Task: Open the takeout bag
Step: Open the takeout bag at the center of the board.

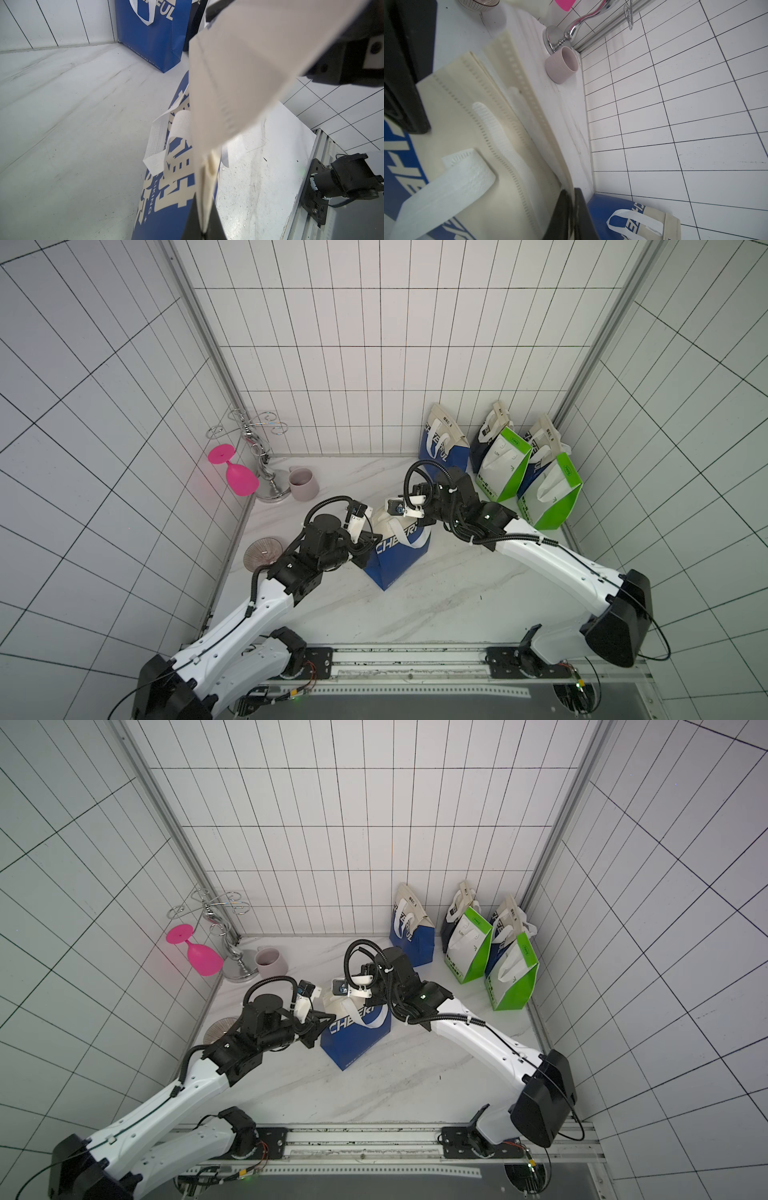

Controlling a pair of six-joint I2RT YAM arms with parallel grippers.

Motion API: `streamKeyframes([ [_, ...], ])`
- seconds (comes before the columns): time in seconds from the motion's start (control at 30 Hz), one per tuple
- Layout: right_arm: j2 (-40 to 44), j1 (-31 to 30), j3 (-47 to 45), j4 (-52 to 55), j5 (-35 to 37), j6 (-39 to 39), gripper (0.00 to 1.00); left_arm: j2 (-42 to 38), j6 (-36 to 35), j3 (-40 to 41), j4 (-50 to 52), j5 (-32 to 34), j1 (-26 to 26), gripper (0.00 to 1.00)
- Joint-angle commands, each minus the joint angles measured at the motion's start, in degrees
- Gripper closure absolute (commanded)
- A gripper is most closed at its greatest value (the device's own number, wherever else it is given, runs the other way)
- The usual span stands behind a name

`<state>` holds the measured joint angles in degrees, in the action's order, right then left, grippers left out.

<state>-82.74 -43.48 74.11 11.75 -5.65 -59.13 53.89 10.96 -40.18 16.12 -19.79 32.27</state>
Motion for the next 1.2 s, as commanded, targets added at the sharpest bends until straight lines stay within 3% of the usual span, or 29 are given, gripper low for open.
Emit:
streamKeyframes([
  [0.0, 2.21, 1.76, -3.6, -3.4, 3.72, 1.01, 0.85, -0.1, -0.38, 0.37, 3.75, -1.37, 0.41, 1.0],
  [0.13, 2.58, 1.91, -4.32, -3.1, 3.52, 1.47, 0.79, -0.35, -0.33, 0.32, 3.82, -1.29, 0.37, 1.0],
  [1.17, 2.1, 0.24, -9.82, -5.05, 2.39, 6.66, 0.79, -0.53, -0.23, 0.28, 3.83, -0.95, 0.42, 1.0],
])
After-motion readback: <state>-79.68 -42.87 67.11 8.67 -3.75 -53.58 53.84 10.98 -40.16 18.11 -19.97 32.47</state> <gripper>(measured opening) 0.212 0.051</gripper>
